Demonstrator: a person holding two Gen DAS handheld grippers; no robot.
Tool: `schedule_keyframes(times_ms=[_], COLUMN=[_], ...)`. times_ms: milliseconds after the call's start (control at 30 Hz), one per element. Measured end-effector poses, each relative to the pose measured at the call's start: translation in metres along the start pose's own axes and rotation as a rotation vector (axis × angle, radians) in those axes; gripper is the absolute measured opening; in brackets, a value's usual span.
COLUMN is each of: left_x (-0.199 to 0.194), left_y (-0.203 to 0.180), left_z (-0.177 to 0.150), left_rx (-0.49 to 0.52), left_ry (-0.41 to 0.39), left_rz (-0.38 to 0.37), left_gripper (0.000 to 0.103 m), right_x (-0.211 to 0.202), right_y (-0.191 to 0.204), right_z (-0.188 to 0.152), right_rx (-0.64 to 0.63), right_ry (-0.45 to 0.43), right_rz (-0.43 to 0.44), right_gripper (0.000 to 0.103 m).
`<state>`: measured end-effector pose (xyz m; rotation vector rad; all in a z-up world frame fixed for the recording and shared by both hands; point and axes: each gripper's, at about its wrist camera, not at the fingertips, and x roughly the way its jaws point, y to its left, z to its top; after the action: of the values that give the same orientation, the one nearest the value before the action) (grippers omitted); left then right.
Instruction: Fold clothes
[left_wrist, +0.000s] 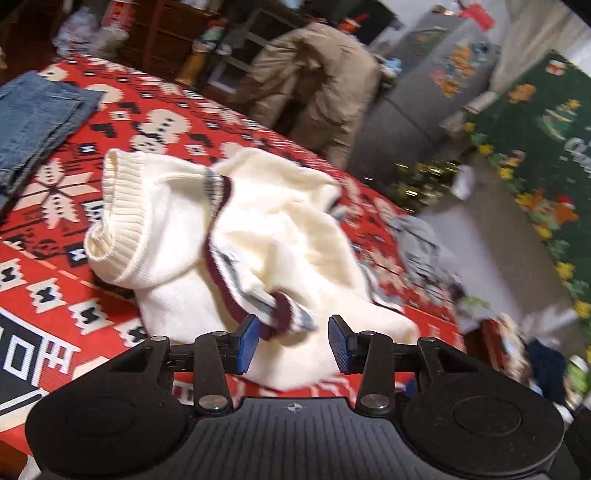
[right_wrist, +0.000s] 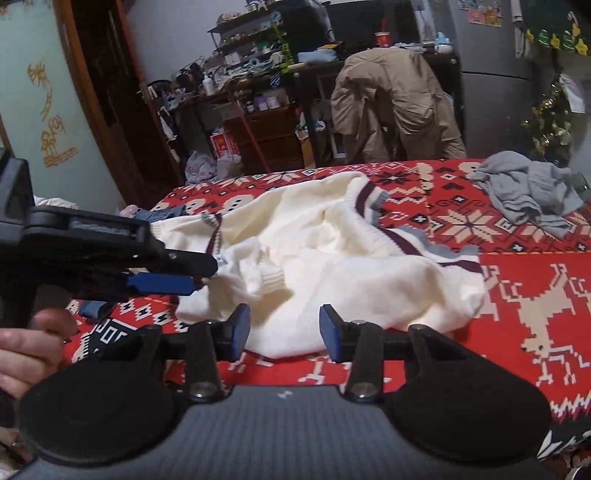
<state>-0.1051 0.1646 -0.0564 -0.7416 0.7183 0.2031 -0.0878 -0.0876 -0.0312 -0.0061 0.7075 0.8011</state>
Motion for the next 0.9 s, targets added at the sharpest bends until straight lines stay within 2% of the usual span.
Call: schedule_keyframes(times_ms=[167,233,333,400,600,767,900], left_x=[0.018,0.023,0.024,0.020,-0.026,-0.071,-0.098], left_y=[0.007,0.008,0.003,0.000,0.026,0.049,0.076], left_z=[0.005,0.005,0.003,0.003,0.002,-0.003,-0.008], left_rx=[-0.106,-0.106,-0.032,0.032,0.137,0.253,0.241], left_ry=[0.027,0.036,0.063,0.088,0.111,0.064,0.029], left_rz=[0.079,0.104,0.152,0.174,0.243,0.403,0.494], left_gripper=[0.040,0.037,0.015,0.012,0.009,0.009,0.009], right_x=[-0.001,0.000,0.003,0.004,0.012,0.030,0.048], right_y=[-0.013,-0.017,-0.022,-0.022,-0.013,0.009,0.030], right_z=[0.000,0.001,0.002,0.004,0.015,0.028,0.043], right_rx=[0.035,0.044,0.060,0.055,-0.003,-0.085,-0.116], right_ry=[-0.004,-0.004,-0.003,-0.003,0.016,0.038,0.055], right_rz=[-0.012,-0.016,-0.023,-0.027,-0.009,0.040,0.088], right_gripper=[0.045,0.045,0.045,0.045,0.045,0.045,0.045])
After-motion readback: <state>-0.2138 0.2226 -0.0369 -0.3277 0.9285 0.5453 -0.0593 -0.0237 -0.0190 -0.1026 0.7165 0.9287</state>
